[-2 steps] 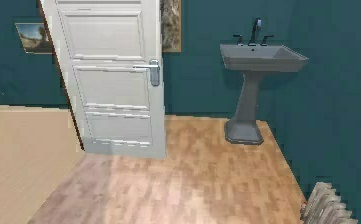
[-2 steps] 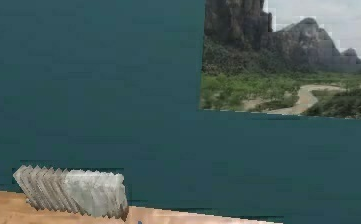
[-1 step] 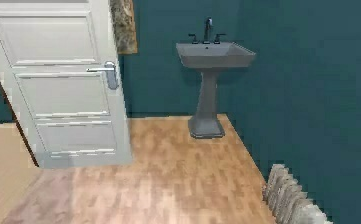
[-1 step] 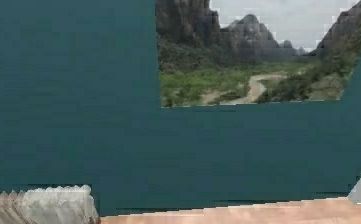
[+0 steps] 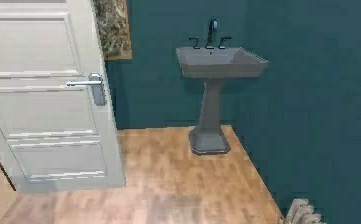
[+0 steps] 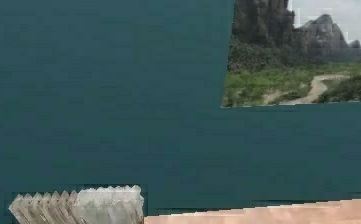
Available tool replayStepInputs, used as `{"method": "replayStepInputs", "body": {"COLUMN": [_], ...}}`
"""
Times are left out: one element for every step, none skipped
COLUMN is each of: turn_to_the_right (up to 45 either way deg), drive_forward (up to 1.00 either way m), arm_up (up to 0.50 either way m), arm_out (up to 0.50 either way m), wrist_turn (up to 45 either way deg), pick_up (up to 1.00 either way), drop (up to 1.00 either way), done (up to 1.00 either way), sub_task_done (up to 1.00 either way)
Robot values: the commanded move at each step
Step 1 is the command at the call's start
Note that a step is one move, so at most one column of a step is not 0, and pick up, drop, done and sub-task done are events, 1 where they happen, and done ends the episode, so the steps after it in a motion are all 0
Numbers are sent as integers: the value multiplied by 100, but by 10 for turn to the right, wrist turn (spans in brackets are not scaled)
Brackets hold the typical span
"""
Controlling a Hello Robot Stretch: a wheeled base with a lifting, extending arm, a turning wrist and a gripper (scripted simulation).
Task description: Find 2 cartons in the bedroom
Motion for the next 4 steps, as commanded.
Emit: {"method": "replayStepInputs", "body": {"turn_to_the_right": [-450, -420, 0, -30], "drive_forward": [0, 0, 100, 0], "arm_up": [0, 0, 0, 0], "arm_out": [0, 0, 0, 0], "wrist_turn": [0, 0, 0, 0], "pick_up": [0, 0, 0, 0], "drop": [0, 0, 0, 0], "done": [0, 0, 0, 0], "sub_task_done": [0, 0, 0, 0]}}
